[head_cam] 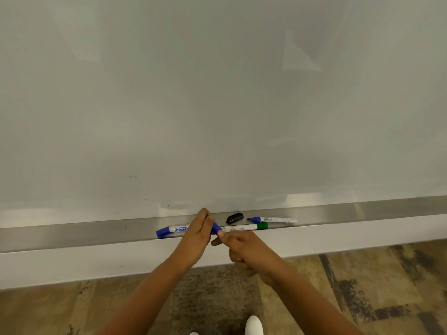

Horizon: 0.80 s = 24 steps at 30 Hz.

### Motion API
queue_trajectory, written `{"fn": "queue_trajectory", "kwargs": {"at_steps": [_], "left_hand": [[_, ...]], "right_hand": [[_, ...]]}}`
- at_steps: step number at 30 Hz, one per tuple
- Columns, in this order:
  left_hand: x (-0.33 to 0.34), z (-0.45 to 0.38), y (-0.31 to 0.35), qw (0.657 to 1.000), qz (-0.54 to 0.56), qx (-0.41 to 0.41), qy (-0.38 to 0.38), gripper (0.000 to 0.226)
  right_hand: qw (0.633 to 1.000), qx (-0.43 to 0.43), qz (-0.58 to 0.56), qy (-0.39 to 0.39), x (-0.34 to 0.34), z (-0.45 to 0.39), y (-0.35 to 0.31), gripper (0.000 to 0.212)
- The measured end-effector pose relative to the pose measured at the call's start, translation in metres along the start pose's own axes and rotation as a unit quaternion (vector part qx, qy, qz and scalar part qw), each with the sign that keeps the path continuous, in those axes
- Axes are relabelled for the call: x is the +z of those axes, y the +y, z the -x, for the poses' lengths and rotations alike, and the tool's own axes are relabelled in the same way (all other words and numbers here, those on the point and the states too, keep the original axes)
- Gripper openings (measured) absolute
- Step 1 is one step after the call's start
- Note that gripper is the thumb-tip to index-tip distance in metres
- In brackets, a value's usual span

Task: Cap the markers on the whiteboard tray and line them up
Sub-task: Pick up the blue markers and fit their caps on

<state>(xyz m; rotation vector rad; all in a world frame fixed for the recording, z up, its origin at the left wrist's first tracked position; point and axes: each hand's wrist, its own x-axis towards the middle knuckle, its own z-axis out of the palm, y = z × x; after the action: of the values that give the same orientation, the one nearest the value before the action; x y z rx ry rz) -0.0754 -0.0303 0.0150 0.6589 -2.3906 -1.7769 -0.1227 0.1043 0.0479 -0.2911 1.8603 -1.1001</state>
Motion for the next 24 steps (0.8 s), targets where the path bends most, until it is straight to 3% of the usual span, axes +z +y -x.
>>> {"fn": "queue_trajectory", "kwargs": {"at_steps": [3, 5, 7, 9, 12, 17, 20, 24], "left_hand": [[-0.01, -0.006, 0.008, 0.994, -0.076, 0.024, -0.076, 0.029], [-0.017, -0.011, 0.01, 0.981, -0.147, 0.046, -0.119, 0.023], [-0.022, -0.016, 0.009, 0.973, -0.186, 0.066, -0.119, 0.018], [-0.026, -0.017, 0.003, 0.98, -0.18, 0.059, -0.068, 0.018], [-0.034, -0.013, -0.015, 0.975, -0.215, 0.055, 0.03, 0.014], [-0.051, 0.01, -0.048, 0.933, -0.284, 0.007, 0.221, 0.01], [-0.057, 0.02, -0.062, 0.901, -0.358, -0.054, 0.24, 0.022], [-0.064, 0.022, -0.065, 0.885, -0.398, -0.095, 0.222, 0.026]], "right_hand": [[0.995, 0.029, -0.079, -0.045, -0.003, 0.006, 0.002, 0.034], [0.999, -0.008, 0.044, 0.023, -0.011, 0.003, 0.006, 0.036], [0.946, -0.105, 0.273, 0.142, -0.032, -0.001, 0.015, 0.036], [0.877, -0.155, 0.391, 0.232, -0.064, -0.002, 0.025, 0.03], [0.825, -0.152, 0.454, 0.299, -0.114, -0.006, 0.047, 0.025], [0.784, -0.125, 0.506, 0.337, -0.146, -0.014, 0.068, 0.023], [0.759, -0.142, 0.538, 0.338, -0.14, -0.018, 0.07, 0.021], [0.745, -0.161, 0.566, 0.313, -0.124, -0.028, 0.062, 0.023]]}}
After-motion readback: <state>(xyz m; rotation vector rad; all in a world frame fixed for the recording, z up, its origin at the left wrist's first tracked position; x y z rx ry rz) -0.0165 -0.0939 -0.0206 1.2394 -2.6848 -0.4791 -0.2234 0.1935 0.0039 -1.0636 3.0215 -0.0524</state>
